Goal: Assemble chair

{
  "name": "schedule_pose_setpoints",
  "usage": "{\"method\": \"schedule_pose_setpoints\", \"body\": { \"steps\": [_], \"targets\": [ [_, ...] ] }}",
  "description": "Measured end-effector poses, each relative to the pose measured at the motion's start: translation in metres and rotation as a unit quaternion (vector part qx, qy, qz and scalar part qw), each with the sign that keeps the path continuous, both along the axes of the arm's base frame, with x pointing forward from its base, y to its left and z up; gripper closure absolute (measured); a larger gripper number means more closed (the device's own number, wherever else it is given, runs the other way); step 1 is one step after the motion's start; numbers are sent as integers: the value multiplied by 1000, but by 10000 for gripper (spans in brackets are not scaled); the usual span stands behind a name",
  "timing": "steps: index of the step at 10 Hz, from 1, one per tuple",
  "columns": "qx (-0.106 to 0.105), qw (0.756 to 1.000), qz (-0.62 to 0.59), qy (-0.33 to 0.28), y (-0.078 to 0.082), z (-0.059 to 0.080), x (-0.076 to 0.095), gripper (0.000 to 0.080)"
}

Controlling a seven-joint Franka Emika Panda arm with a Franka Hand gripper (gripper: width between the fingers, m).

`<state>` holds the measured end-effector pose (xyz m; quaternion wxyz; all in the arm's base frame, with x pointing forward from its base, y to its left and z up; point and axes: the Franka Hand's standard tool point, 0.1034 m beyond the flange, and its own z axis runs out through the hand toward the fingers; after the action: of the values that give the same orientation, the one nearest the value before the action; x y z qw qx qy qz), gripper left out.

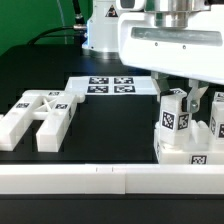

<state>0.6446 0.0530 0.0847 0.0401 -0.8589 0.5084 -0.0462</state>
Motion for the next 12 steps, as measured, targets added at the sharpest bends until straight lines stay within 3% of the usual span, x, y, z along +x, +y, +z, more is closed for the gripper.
{"method": "schedule_pose_setpoints", "body": {
  "steps": [4, 6, 7, 8, 12],
  "targets": [
    [8, 998, -57, 1, 1, 0, 0, 503],
    [5, 1000, -30, 0, 2, 0, 0, 260],
    [0, 1000, 9, 1, 2, 1, 1, 260],
    [-7, 998, 64, -2, 1, 1, 1, 173],
    [-29, 975, 222, -5, 0, 1, 1, 151]
  ]
}}
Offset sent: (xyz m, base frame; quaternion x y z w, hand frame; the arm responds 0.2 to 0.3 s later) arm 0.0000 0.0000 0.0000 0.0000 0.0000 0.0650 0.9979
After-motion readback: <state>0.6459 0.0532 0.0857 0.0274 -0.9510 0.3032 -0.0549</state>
